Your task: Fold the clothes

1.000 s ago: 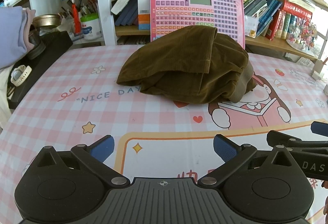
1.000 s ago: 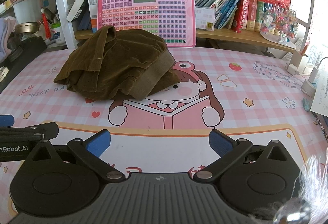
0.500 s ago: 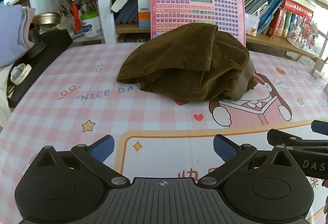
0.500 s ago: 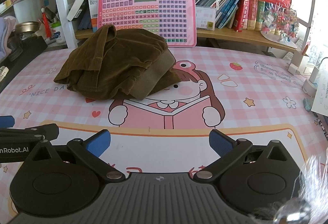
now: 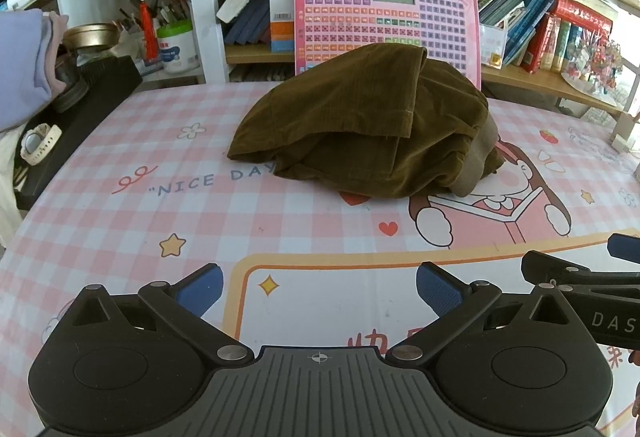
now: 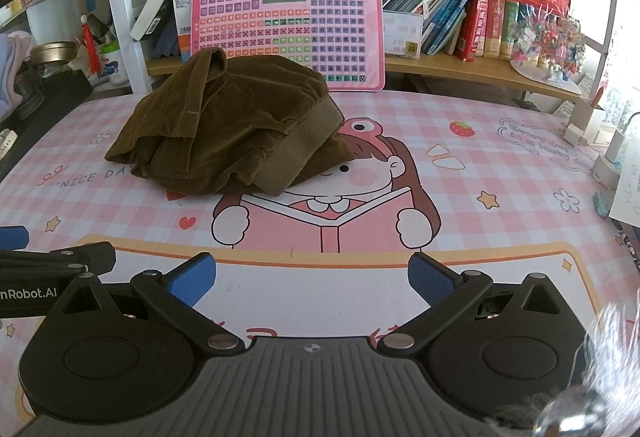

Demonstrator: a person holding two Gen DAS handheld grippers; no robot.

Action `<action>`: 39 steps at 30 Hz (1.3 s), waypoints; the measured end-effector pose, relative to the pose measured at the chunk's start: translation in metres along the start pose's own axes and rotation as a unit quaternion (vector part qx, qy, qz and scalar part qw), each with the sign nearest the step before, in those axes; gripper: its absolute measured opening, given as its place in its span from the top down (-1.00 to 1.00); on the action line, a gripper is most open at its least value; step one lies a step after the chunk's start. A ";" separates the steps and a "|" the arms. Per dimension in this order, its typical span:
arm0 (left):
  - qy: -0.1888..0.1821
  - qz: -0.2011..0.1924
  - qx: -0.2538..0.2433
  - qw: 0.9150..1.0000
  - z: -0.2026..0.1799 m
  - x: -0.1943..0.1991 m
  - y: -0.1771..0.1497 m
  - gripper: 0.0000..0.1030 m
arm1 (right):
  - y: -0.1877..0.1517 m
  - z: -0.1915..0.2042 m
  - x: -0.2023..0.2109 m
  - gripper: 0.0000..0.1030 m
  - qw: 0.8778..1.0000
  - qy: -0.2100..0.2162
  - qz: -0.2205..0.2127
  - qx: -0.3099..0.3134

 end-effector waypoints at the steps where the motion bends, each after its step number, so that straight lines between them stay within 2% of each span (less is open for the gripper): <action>1: 0.000 0.001 0.000 1.000 0.000 0.000 0.000 -1.00 | 0.000 0.000 0.000 -1.00 1.000 0.000 0.000 0.000; 39: -0.007 0.016 -0.005 1.000 -0.002 -0.004 0.000 -1.00 | -0.001 -0.004 -0.004 -1.00 1.000 -0.004 0.009 -0.011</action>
Point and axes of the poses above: each gripper's, at about its wrist camera, not at the fingertips, and x roughly against the way its jaws point, z to its left, y to its top, the point moved 1 cm from there along -x, roughly the way its jaws point, and after that the axes turned 7 degrees about -x, right-handed, at the moved point
